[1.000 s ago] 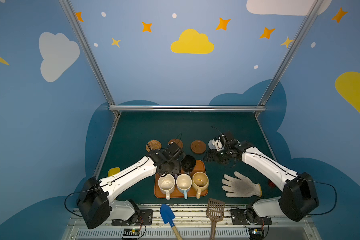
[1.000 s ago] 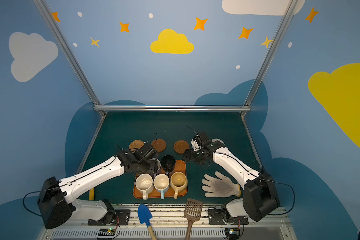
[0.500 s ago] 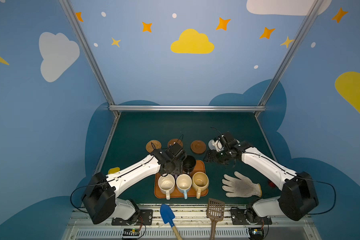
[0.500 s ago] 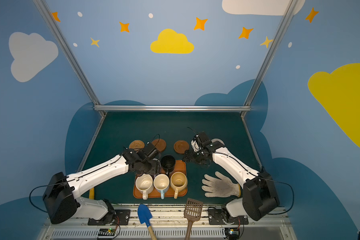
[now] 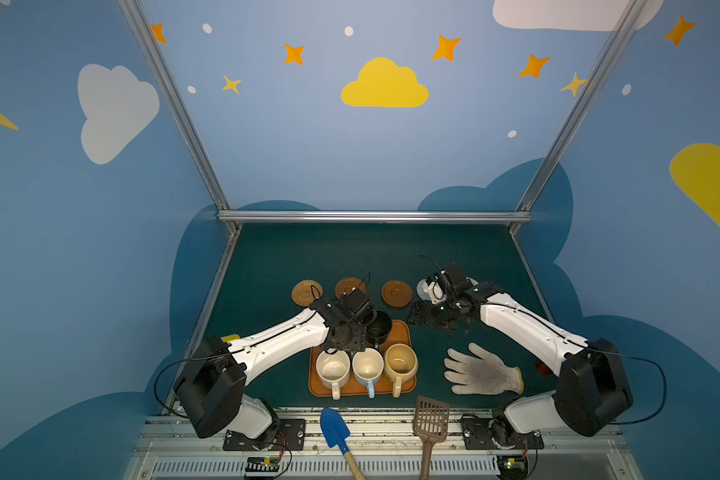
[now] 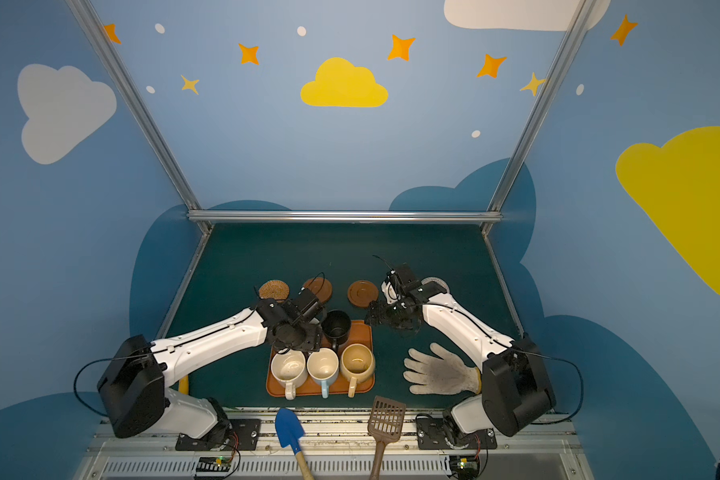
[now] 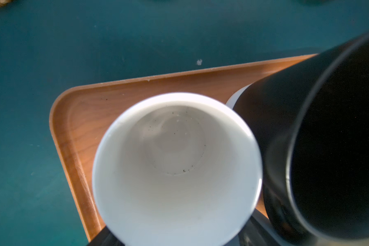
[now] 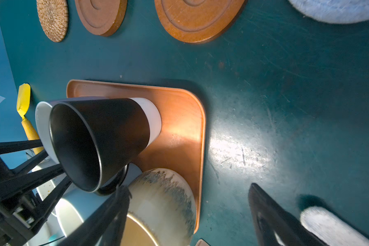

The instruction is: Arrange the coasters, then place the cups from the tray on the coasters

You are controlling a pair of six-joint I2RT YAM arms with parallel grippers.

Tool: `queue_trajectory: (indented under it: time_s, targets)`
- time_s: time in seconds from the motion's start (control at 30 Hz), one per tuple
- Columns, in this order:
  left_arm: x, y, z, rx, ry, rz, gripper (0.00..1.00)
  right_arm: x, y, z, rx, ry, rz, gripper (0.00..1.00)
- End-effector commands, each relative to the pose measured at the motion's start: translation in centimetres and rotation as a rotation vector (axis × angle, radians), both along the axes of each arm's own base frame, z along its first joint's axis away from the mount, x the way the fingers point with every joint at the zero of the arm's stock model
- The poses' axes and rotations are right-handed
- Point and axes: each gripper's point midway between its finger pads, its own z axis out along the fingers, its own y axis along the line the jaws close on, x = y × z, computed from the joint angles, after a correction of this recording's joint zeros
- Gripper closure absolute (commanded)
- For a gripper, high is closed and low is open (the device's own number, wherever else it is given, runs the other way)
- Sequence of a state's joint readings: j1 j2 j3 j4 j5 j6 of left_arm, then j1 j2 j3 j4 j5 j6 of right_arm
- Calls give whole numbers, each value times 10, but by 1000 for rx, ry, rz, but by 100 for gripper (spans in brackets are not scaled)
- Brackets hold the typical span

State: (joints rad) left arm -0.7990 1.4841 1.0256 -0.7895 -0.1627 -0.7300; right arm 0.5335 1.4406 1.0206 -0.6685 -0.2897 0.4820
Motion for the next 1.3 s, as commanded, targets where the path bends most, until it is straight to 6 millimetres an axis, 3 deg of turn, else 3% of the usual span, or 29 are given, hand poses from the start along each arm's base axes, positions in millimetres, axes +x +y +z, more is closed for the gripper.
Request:
queue_trajectory:
  time_s: [0.0,0.47,0.53,1.17,1.27]
  targets:
    - [1,1,-9,28,6,-18,24,-1,-2,-3,-10,3,11,12]
    - [-2,10,-17,71,3,-41,37,-3,-4,-7,-14,15,9,13]
    - [-3,12,-17,78,3,-45,43,-2,-3,-7,-13,15,10,13]
    - [-2,11,-23,85,9,-61,49,-1,-4,-8,-18,16,7,13]
    - [-2,9,-25,80,12,-65,56,0,-3,-8,-18,16,7,13]
